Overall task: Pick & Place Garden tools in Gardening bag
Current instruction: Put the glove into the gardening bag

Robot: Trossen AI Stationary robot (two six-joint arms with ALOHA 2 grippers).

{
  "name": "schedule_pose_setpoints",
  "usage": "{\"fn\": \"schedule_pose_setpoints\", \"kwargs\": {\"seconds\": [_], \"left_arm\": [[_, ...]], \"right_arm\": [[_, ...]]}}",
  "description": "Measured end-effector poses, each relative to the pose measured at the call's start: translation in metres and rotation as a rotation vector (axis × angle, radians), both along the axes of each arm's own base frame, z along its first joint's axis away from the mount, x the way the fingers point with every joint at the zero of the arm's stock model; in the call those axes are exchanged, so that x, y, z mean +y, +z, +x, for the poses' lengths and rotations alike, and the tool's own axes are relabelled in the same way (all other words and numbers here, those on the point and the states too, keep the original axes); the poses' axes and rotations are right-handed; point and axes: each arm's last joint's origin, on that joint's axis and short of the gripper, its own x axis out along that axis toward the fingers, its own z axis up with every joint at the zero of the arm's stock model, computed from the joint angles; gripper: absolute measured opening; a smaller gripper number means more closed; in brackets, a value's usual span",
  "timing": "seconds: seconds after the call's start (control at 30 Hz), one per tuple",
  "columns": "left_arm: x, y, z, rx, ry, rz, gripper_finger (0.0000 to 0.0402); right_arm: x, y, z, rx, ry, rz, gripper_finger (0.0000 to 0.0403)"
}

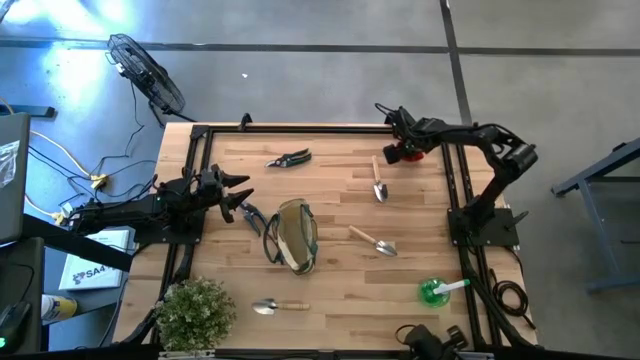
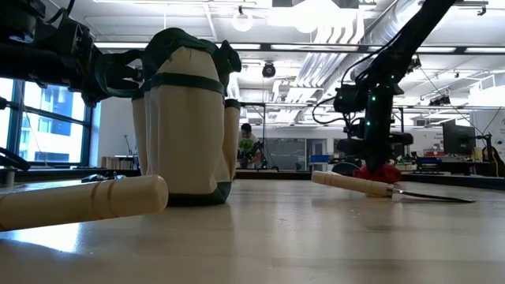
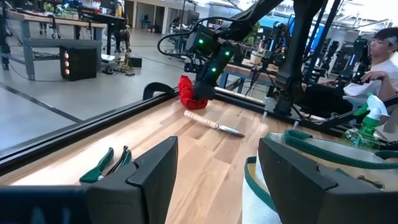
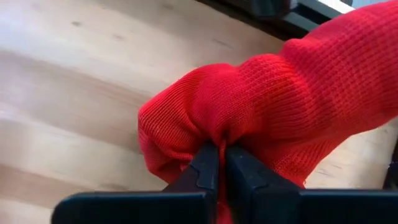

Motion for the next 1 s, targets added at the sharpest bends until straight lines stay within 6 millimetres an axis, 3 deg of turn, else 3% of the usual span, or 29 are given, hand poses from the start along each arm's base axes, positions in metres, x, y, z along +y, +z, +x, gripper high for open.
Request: {"fn": "schedule_pose_setpoints", "kwargs": {"seconds": [0.2, 0.5, 0.63, 0.8, 1.0], "left_arm": [[0.000, 0.000, 0.000, -0.004, -0.001, -0.011, 0.0219], [0.000, 0.000, 0.000, -0.003, 0.002, -0.007, 0.0219], [0.000, 0.000, 0.000, -0.002, 0.009, -0.005, 0.0219], [0.001, 0.000, 0.000, -0.002, 0.023, -0.005, 0.0219], [0.001, 0.000, 0.000, -0.003, 0.034, -0.005, 0.0219]], "right_arm": [[0.017, 0.012, 0.018, -0.023, 0.109, -0.058, 0.0004], [0.062, 0.070, 0.045, -0.167, 0.379, -0.292, 0.0003], [0.086, 0.103, 0.052, -0.336, 0.517, -0.376, 0.0003], [0.123, 0.141, 0.061, -0.657, 0.820, -0.418, 0.0003], [0.160, 0.162, 0.075, -0.957, 1.217, -0.393, 0.0003]]}}
